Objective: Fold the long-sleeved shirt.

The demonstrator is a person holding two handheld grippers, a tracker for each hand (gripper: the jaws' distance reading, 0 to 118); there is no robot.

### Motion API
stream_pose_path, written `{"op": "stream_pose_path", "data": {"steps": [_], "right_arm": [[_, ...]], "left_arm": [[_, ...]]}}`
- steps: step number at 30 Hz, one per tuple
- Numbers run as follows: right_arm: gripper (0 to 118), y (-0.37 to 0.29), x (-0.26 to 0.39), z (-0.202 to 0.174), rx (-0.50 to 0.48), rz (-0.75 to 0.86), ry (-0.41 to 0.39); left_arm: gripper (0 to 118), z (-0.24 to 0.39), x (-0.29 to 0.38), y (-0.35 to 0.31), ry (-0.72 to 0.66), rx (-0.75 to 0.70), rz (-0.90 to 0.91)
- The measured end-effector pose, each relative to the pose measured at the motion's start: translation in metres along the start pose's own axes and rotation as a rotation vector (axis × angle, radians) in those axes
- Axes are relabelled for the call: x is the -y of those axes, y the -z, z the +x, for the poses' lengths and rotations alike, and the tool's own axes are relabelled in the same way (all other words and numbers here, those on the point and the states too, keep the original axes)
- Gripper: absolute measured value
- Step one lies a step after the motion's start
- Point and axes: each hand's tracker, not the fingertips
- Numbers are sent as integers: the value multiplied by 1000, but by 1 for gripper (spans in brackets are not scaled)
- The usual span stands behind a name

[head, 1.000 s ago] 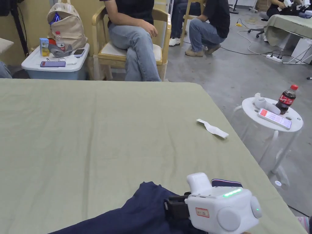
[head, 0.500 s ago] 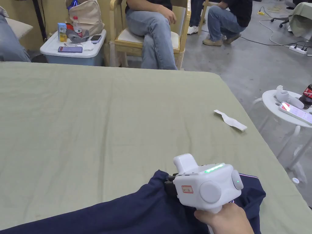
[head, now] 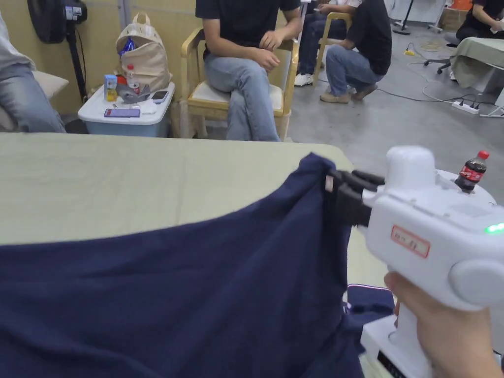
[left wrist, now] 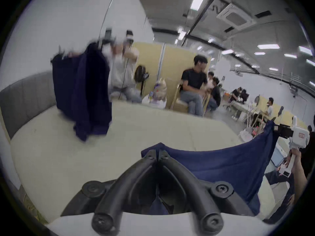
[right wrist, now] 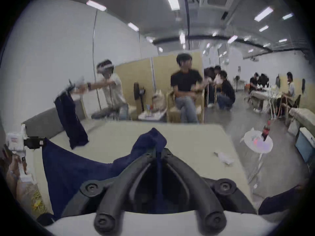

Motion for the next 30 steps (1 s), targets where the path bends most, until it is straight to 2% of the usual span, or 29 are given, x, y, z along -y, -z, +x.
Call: {"op": "stream_pose_path", "data": {"steps": [7, 10, 13, 16, 19, 24, 27, 30], "right_arm": [[5, -32, -146, 4, 49, 207, -39], [5, -23, -205, 16, 69, 251, -15], [5, -5, -264, 24, 130, 274, -10], [5, 16, -314, 26, 236, 269, -80], [5, 34, -361, 25, 302, 277, -151], [5, 42, -423, 25, 343, 321, -108], [5, 47, -438, 27, 368, 324, -148], [5, 53, -425, 33, 369, 313, -169]], "left_arm": [[0, 53, -146, -21, 60, 84, 210], [0, 71, -208, -12, 75, 95, 251], [0, 92, -264, 14, 91, 81, 267], [0, 116, -312, 36, 137, 36, 287], [0, 126, -357, 55, 104, 38, 307], [0, 152, -414, 64, 136, -12, 377], [0, 164, -435, 63, 153, -17, 418], [0, 169, -433, 70, 174, 0, 418]]}}
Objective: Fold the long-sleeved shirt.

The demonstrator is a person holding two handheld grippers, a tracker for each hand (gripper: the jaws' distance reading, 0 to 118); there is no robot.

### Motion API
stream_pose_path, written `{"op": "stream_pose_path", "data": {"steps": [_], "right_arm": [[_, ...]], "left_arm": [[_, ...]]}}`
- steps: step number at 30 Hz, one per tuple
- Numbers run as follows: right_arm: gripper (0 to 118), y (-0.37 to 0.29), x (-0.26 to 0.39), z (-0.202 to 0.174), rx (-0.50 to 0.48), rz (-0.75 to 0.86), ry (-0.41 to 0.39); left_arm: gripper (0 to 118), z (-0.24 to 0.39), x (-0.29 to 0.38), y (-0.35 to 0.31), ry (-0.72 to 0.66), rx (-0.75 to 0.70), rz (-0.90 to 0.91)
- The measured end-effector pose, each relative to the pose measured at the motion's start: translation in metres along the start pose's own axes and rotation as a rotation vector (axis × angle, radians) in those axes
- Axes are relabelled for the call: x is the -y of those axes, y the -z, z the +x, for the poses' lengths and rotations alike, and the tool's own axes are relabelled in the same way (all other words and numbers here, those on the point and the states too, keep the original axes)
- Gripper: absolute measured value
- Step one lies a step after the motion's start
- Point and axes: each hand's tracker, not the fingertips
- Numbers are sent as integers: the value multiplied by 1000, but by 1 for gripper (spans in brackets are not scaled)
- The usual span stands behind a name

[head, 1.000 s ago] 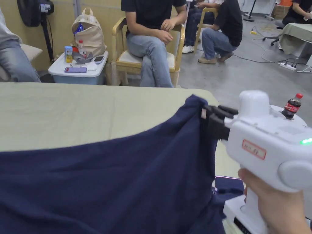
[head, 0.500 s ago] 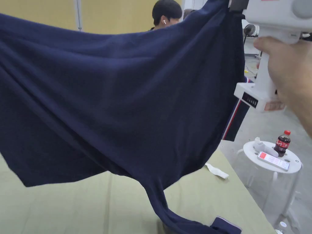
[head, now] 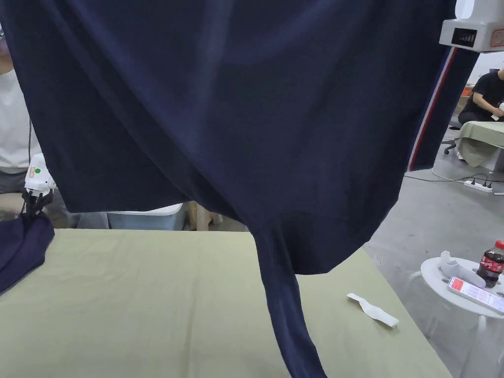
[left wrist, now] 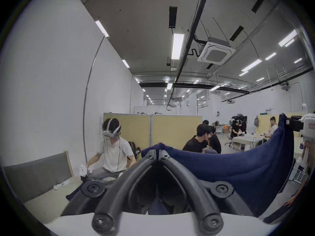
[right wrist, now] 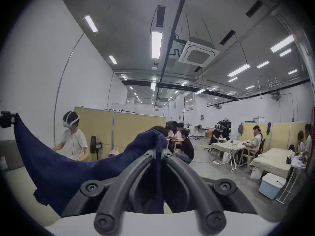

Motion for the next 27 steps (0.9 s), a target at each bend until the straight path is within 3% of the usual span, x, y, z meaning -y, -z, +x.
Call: {"op": "stream_pose_path", "data": {"steps": [4, 10, 15, 17, 23, 27], "right_arm": [[5, 2, 68, 7, -75, -49, 73], [5, -49, 247, 7, -169, -216, 135], [5, -155, 406, -1, -235, -379, 179], [5, -210, 458, 3, -208, -426, 261], [5, -382, 514, 17, -107, -460, 386], [5, -473, 507, 17, -59, -511, 302]], "left_arm": [[0, 8, 57, -4, 31, 63, -70], [0, 2, 218, -27, 38, 178, -291], [0, -7, 379, -118, -8, 231, -498], [0, -2, 432, -181, -8, 207, -562], [0, -22, 513, -331, -73, 125, -705], [0, -32, 510, -409, -140, 61, -734]]}}
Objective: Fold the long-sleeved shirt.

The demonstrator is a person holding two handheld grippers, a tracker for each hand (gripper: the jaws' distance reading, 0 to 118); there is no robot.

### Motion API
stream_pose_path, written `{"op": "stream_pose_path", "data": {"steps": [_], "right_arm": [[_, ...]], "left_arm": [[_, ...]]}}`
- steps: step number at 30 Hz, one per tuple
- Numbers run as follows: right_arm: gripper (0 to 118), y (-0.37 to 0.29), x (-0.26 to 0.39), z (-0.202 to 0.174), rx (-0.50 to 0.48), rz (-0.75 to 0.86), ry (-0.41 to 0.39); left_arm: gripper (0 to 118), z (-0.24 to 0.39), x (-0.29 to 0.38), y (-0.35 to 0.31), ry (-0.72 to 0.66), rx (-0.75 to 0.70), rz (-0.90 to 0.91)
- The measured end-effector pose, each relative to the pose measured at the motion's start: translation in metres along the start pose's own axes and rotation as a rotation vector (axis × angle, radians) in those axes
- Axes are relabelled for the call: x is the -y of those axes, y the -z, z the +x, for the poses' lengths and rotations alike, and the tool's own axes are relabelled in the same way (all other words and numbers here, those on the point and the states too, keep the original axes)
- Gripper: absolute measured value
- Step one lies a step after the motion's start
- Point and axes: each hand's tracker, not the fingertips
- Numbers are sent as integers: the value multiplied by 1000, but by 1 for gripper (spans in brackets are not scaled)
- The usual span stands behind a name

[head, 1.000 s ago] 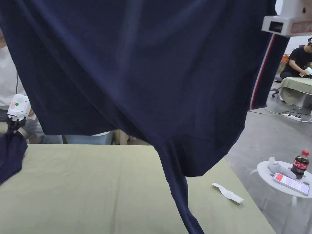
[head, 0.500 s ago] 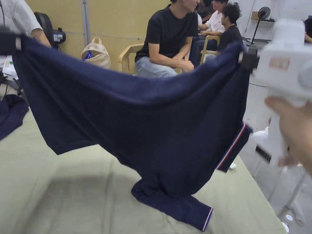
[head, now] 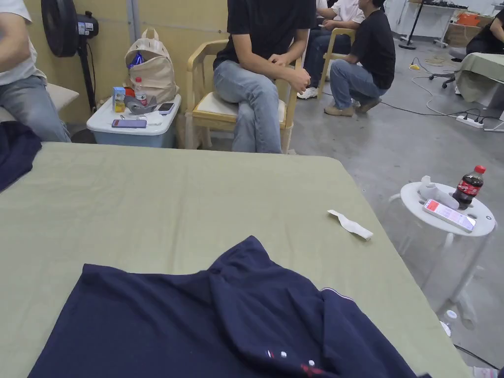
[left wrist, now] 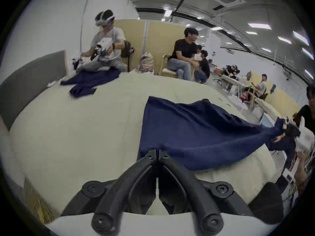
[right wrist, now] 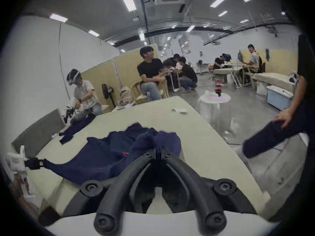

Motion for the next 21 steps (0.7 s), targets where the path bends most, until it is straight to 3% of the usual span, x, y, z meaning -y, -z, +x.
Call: {"op": "stream_pose_path", "data": {"steps": [3, 6, 7, 9, 11, 12, 14, 15, 17, 20, 21], "right_arm": [[5, -41, 15, -1, 25, -59, -6], [5, -65, 38, 2, 26, -181, -29], [5, -69, 46, 2, 66, -211, -44], [18, -68, 60, 5, 58, -297, -17], [32, -64, 63, 6, 99, -375, -39], [32, -68, 59, 7, 121, -340, -33], [44, -79, 39, 6, 180, -263, -57], [50, -85, 25, 5, 183, -210, -84], [54, -87, -7, -3, 160, -98, -111], [54, -76, -59, -27, 23, 65, -127], [54, -70, -72, -37, -14, 108, -145]], "left_arm": [[0, -2, 26, -35, -3, -24, -23], [0, -1, 51, -51, 78, -17, -113], [0, -1, 61, -51, 83, -38, -141], [3, -3, 76, -46, 31, -23, -194], [8, 2, 82, -39, 42, -41, -210], [8, 1, 81, -40, 27, -48, -207], [47, 0, 74, -45, -40, -40, -167], [56, 0, 65, -51, -49, -14, -114], [57, 8, 38, -54, -25, 16, -24], [55, 29, -12, -58, 26, 38, 120], [50, 35, -27, -59, 38, 58, 169]]}}
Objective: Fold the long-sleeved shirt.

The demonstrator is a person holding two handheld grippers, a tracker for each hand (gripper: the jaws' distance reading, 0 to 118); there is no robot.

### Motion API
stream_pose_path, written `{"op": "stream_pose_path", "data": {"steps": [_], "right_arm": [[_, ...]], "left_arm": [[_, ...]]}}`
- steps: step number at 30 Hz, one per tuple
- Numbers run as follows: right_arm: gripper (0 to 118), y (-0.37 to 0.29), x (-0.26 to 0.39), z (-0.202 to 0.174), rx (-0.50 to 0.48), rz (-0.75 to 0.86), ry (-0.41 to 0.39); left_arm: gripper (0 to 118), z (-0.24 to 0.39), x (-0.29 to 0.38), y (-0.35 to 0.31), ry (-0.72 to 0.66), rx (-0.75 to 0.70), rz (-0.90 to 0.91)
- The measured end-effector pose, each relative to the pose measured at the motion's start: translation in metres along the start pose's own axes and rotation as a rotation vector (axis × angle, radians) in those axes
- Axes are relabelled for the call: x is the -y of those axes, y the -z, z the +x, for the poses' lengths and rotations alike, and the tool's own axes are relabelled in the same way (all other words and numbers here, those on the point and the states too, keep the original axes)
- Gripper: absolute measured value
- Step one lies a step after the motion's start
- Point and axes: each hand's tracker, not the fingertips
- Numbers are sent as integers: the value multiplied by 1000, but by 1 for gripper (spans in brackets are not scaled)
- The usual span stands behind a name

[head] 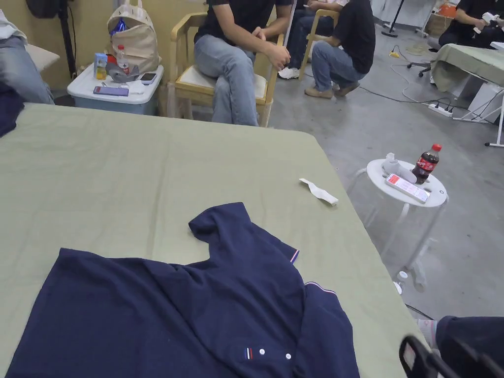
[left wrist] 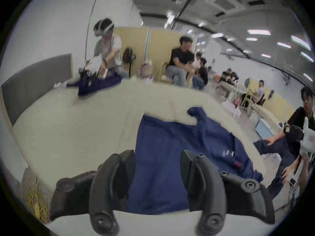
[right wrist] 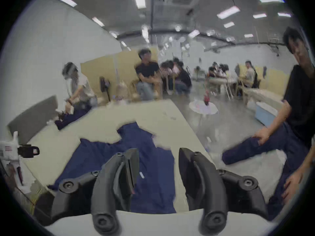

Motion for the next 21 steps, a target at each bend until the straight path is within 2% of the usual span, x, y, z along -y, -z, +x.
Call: {"op": "stream_pose_path", "data": {"steps": [2, 3, 4, 6, 7, 8, 13, 18, 21], "right_arm": [[48, 21, -17, -15, -39, 56, -24], [31, 32, -24, -26, -42, 65, -38], [1, 42, -25, -35, -61, 72, -55], [1, 62, -20, -50, -69, 57, -28], [1, 75, -15, -54, -154, -20, 6], [1, 84, -9, -59, -181, -75, 15], [0, 110, 33, -78, -191, -222, -17], [0, 141, 52, -69, -199, -271, -11], [0, 178, 41, -63, -182, -254, -38]], "left_arm": [[17, 15, -28, 8, 4, -4, 90], [0, 19, -37, 14, 15, -13, 114], [0, 23, -43, 19, 26, -21, 143], [0, 32, -48, 31, 35, -29, 112], [0, 34, -49, 37, 39, -26, 92], [0, 34, -47, 40, 30, -27, 85], [0, 28, -22, 56, 10, -13, 1], [0, 25, -4, 66, 11, -15, -48], [0, 27, -8, 76, 8, -8, -80]]}}
